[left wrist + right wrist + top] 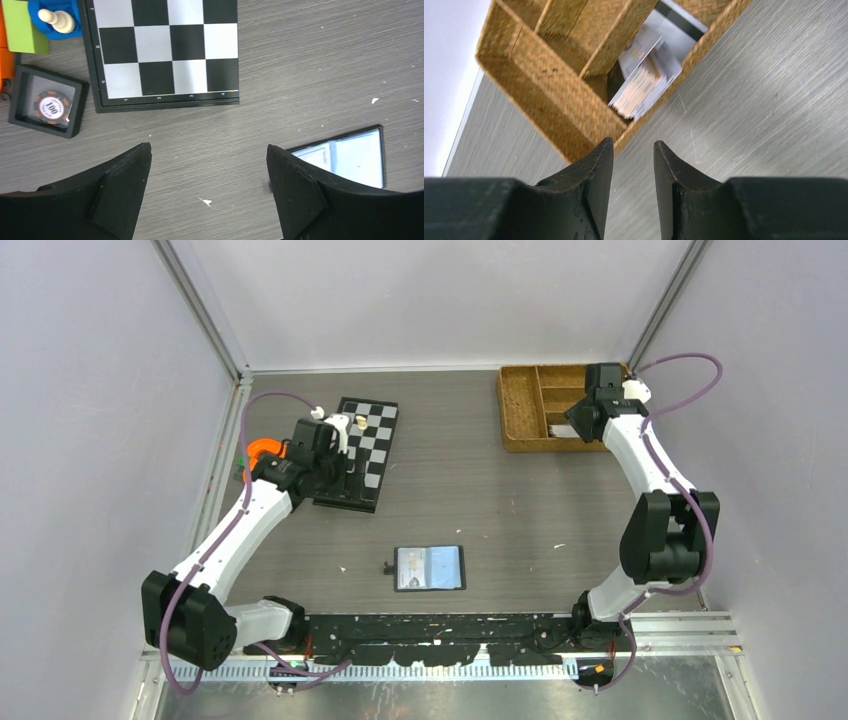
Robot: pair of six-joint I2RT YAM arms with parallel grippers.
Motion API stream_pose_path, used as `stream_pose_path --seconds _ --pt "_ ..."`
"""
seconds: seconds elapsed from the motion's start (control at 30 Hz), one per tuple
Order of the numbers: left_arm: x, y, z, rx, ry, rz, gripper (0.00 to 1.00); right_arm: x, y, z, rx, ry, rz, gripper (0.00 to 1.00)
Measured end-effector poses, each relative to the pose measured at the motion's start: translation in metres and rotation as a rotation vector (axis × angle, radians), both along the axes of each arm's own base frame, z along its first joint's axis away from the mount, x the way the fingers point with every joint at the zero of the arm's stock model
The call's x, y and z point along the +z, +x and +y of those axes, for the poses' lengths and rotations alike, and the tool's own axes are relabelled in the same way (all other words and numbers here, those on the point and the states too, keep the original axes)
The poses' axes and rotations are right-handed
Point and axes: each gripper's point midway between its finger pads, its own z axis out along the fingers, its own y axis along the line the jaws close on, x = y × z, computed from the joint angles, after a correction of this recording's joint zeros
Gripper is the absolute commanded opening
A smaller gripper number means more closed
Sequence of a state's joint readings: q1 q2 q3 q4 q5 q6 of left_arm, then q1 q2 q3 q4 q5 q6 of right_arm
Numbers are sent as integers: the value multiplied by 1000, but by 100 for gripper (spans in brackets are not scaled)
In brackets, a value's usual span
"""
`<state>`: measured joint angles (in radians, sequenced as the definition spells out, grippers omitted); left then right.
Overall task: Put the credit cards into the card holder
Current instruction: Pick up the credit card from the storage box.
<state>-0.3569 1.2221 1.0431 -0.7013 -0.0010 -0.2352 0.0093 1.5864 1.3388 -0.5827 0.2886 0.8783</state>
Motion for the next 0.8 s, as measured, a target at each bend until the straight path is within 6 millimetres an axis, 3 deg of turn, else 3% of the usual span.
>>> stream_pose_path --seconds 0.23,0.43,0.63,0.8 --pt "-2 2 11 -11 73 -17 87 -34 30 -35 -117 35 31 37" --pt "-2 3 15 -10 95 -22 87 -44 47 -54 -190 63 13 35" --pt "-3 3 16 -14 106 -24 87 -49 65 -59 -211 103 -14 33" --pt "-4 2 17 -16 113 -22 87 -53 68 -57 -220 129 -15 36"
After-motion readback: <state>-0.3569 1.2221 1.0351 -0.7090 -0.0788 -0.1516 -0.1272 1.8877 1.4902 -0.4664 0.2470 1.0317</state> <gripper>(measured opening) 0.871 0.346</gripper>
